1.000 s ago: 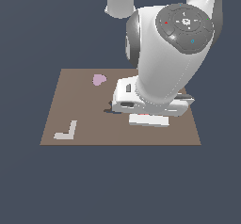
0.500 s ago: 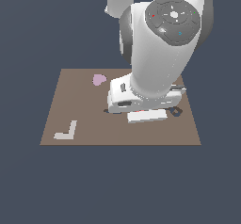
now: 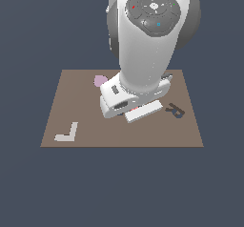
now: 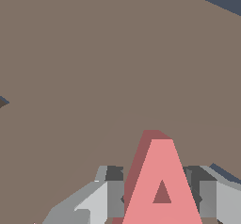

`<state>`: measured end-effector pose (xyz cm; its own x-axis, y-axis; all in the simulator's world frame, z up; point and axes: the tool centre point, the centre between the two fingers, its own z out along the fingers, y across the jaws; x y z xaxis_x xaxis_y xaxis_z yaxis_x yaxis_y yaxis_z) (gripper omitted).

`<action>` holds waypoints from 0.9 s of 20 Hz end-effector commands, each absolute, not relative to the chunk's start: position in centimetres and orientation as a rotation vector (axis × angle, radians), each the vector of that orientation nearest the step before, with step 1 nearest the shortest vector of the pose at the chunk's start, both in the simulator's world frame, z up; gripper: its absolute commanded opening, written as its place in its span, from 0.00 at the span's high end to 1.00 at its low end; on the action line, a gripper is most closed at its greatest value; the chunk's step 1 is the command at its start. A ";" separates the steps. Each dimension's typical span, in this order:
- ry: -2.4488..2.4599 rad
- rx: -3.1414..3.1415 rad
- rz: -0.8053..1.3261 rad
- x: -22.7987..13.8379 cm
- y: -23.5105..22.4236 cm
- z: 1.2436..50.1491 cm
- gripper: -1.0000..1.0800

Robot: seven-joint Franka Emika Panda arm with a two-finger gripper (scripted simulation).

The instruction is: Insert a designated object into the corresponding slot on a board.

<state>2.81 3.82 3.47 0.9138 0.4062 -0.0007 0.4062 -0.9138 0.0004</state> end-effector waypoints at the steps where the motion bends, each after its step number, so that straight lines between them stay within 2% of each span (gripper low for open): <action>1: 0.791 3.039 0.000 2.6 3.0 3.6 1.00; 18: 1.476 2.771 -0.002 2.8 -1.4 3.9 1.00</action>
<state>2.70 -1.17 3.90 0.5836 0.8120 -0.0018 0.8120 -0.5836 0.0006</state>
